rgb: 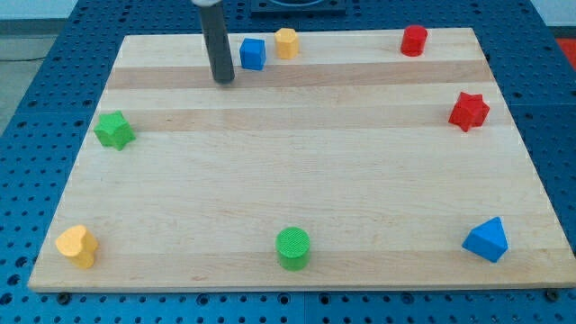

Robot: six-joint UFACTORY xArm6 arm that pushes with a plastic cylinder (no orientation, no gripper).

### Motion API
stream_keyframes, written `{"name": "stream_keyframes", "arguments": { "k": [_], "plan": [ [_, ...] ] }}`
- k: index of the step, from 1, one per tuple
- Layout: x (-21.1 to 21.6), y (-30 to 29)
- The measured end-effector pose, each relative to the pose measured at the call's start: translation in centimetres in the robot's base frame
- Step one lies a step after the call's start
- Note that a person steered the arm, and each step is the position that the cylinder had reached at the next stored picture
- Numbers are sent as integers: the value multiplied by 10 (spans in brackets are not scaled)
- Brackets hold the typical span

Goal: Push the green star parallel to the cube

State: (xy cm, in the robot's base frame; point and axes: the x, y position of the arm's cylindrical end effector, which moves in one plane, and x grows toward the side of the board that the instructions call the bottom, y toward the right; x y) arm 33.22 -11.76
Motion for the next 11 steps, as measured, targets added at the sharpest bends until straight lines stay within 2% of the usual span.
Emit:
{"name": "stream_keyframes", "arguments": {
  "k": [1, 2, 3, 4, 9, 11],
  "plan": [
    [77, -20],
    [133, -78],
    [130, -132],
    [102, -140],
    [-9, -143],
    [-13, -142]
  ]
}}
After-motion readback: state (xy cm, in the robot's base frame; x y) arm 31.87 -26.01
